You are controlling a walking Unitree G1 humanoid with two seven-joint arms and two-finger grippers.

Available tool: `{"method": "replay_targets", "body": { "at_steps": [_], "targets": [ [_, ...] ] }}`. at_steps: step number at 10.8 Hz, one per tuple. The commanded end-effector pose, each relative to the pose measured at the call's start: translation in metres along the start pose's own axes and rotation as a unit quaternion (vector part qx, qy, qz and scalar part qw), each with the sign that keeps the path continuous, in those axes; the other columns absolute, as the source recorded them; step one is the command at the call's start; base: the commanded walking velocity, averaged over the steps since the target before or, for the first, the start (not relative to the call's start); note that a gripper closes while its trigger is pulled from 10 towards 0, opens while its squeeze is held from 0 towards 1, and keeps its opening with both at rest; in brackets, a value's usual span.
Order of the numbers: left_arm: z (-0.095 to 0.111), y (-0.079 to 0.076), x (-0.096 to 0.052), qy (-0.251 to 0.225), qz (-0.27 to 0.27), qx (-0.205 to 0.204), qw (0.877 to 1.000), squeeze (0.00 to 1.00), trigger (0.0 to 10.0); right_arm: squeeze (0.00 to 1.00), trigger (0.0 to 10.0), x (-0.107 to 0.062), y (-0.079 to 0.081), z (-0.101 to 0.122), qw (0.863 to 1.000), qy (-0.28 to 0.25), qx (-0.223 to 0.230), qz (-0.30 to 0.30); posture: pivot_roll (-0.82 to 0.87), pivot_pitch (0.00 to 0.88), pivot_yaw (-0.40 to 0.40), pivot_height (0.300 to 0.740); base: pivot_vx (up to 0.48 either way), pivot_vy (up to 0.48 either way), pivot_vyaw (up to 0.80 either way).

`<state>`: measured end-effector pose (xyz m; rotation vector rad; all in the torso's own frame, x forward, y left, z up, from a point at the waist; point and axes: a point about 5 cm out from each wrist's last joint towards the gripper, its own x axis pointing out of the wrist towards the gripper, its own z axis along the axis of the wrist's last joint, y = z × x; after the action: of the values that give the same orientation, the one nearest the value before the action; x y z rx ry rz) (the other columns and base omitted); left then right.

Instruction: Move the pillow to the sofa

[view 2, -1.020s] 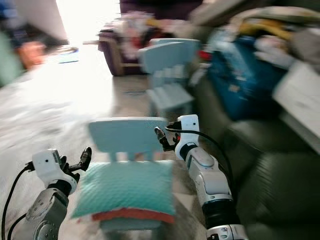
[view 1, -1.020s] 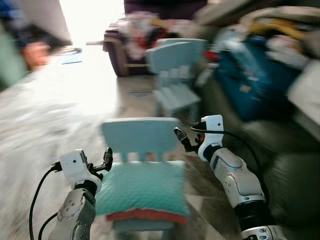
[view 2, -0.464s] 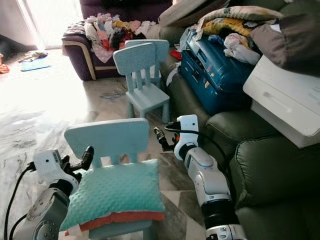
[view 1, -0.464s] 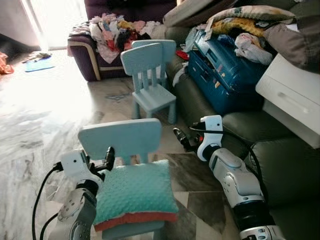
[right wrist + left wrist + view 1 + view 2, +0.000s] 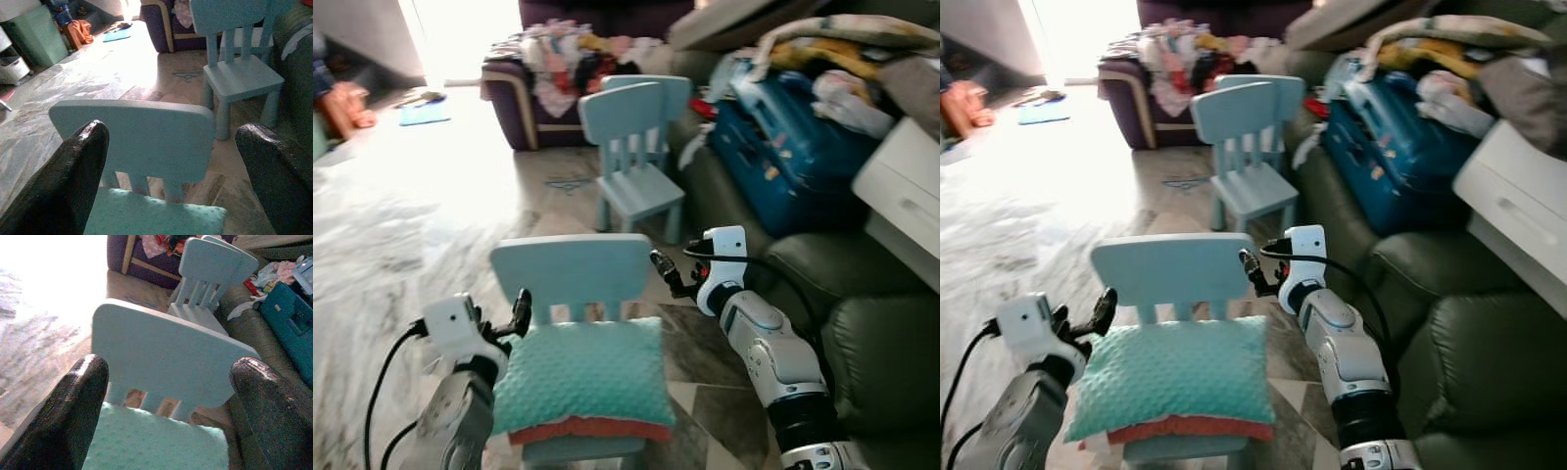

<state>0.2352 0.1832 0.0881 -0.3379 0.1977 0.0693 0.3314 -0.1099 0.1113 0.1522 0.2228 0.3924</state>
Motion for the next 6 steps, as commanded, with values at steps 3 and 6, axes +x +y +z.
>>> {"method": "replay_targets", "body": {
  "at_steps": [3, 6],
  "targets": [
    [-0.002, 0.007, -0.008, 0.002, 0.019, 0.017, 1.0, 0.0, 10.0, 0.0, 10.0, 0.004, 0.004, 0.002, 1.0, -0.003, -0.002, 0.007, -0.12, 0.0, 0.026, 0.74, 0.0, 0.0, 0.0],
    [-0.004, 0.014, -0.013, -0.005, 0.037, 0.037, 0.999, 0.0, 10.0, 0.0, 10.0, 0.006, 0.006, 0.002, 1.0, -0.006, -0.01, 0.02, -0.11, 0.0, 0.022, 0.74, 0.0, 0.0, 0.0]
  ]
}}
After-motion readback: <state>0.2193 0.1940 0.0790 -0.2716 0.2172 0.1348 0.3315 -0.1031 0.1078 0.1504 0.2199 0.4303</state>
